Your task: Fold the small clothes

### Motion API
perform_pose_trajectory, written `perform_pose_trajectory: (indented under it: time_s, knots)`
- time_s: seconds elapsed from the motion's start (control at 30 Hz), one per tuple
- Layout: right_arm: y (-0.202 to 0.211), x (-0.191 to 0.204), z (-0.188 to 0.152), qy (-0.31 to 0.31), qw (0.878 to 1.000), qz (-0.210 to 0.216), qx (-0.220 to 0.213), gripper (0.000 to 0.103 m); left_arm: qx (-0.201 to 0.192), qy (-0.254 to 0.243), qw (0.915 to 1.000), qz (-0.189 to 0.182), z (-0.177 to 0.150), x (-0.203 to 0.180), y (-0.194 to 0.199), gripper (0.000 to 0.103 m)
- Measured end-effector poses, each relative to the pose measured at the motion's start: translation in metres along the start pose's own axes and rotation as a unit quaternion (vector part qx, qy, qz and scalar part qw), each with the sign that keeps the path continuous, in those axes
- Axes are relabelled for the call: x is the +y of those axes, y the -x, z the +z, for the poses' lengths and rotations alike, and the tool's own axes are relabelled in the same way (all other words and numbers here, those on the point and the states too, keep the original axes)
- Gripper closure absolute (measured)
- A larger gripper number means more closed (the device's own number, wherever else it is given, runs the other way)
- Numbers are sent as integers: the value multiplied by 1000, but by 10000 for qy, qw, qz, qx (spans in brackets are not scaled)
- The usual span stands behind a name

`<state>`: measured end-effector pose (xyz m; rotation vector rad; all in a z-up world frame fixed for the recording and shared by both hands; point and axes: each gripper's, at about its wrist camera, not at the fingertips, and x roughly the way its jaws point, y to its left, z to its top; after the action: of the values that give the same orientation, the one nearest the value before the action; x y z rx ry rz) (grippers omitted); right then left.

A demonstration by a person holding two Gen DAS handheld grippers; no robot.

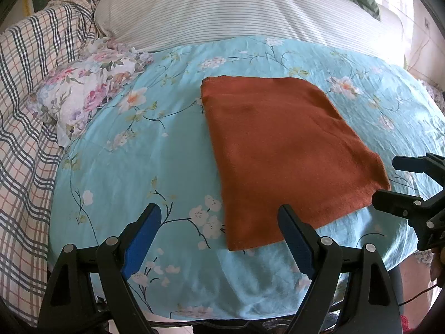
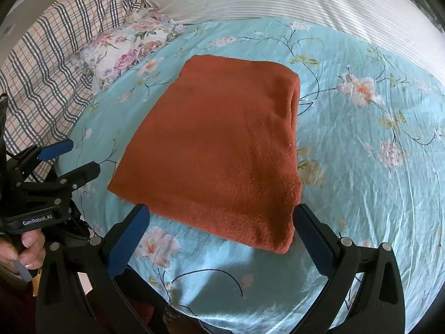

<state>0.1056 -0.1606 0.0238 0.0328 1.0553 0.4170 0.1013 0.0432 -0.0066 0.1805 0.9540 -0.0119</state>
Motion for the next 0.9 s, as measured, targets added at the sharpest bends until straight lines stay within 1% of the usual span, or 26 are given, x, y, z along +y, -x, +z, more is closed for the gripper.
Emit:
perform_pose_trajectory:
  time_s: [0.9]
  knots:
    - [-1, -2, -1, 8, 10000, 7, 9, 0, 23, 19, 10000, -1, 0, -2, -1, 17]
